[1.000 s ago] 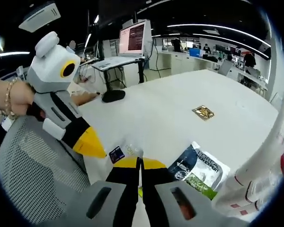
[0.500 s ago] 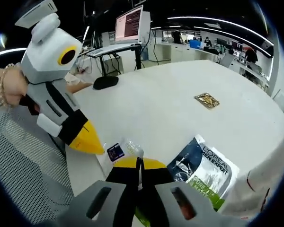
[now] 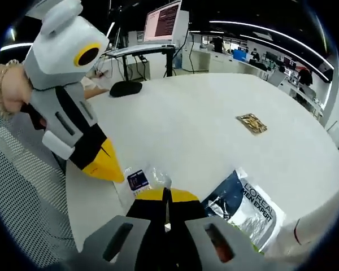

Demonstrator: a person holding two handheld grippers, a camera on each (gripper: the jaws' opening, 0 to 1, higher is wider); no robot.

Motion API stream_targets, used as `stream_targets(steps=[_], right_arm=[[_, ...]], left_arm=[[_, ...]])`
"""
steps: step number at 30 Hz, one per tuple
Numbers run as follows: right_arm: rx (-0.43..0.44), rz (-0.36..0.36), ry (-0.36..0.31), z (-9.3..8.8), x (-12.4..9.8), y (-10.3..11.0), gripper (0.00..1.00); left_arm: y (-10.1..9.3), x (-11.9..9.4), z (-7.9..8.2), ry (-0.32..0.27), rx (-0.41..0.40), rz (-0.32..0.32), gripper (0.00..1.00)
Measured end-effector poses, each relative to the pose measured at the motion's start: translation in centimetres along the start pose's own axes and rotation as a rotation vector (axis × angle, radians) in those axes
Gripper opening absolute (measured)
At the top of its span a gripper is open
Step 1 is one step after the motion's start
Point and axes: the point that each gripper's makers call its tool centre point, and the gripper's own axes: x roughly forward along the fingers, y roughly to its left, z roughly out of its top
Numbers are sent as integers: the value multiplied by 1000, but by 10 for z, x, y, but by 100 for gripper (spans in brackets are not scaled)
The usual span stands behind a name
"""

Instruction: Arrange the skincare products in the storage area until every visible bottle or jar stands upright without overlapping.

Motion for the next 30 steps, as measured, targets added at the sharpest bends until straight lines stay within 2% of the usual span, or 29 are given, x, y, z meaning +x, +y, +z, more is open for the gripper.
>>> stream_targets(steps=[4, 5, 7, 11, 13, 17, 19, 20, 23, 26, 28, 30], right_arm=[[-9, -9, 2, 0, 1, 0, 1], [-16, -11, 2, 0, 3, -2, 1], [-20, -13, 2, 0, 3, -1, 1], [-9, -18, -3, 1, 2, -2, 1], [-12, -19, -4, 1, 2, -2, 1], [-18, -18, -6, 1, 2, -1, 1], [-18, -18, -6, 1, 1, -1, 1], [-19, -18, -6, 1, 1, -1, 1], [-24, -15, -4, 1, 2, -1, 1], [-31, -13, -3, 1, 1, 0, 1], [-32, -13, -4, 1, 1, 0, 1], [-32, -12, -6, 1, 1, 0, 1]], left_arm=[[-2, 1, 0, 5, 24, 0, 0], [-3, 1, 0, 3, 78, -7, 1], [-3, 0, -1, 12, 97, 0, 4], [5, -4, 0, 17, 191, 50, 13], [1, -6, 10, -35, 264, 58, 15], [-18, -5, 31, -144, 397, 28, 17], [-21, 1, 39, -175, 466, 30, 20], [-20, 4, 40, -174, 483, 33, 21], [-15, 16, 32, -94, 567, 91, 21], [-14, 21, 28, -80, 574, 85, 21], [-16, 19, 31, -101, 563, 76, 21], [-15, 19, 30, -98, 573, 80, 21]])
